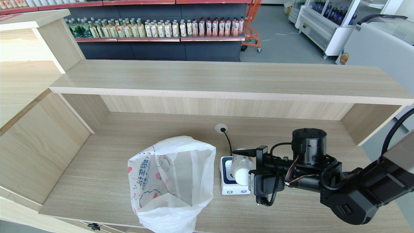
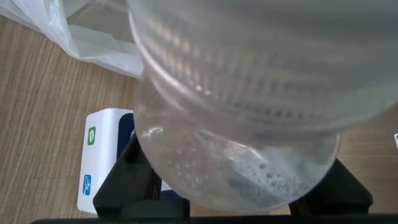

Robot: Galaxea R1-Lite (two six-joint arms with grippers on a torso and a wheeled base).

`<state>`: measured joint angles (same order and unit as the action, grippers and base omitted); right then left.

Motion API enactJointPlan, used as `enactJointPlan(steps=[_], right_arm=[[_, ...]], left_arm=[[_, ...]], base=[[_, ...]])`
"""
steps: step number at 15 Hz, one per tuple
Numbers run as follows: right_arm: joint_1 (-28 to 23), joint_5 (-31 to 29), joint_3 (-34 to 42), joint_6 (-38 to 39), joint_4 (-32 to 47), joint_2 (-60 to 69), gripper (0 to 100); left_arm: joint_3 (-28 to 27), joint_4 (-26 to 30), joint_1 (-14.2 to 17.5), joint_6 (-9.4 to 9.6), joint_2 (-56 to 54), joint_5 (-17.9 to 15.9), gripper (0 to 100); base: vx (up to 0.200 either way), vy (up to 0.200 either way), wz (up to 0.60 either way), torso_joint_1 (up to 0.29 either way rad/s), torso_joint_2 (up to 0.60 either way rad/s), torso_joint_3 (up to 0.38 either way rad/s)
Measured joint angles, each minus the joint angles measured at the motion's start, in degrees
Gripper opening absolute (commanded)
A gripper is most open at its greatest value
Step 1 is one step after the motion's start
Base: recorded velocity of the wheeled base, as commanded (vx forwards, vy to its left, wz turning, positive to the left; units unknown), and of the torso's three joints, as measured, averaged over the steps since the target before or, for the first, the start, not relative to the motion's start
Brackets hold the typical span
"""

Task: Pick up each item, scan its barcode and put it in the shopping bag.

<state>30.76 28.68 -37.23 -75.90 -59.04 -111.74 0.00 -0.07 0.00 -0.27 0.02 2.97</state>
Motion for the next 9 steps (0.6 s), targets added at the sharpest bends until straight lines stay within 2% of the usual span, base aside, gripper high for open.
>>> enactJointPlan(steps=[9], right_arm=[[1.0, 0.0, -0.9, -0.1, -4.7, -5.4, 0]], left_arm=[[0.0, 0.0, 0.0, -0.06, 0.0, 0.0, 100]], base=[[0.0, 0.0, 0.0, 0.0, 0.0, 0.0]])
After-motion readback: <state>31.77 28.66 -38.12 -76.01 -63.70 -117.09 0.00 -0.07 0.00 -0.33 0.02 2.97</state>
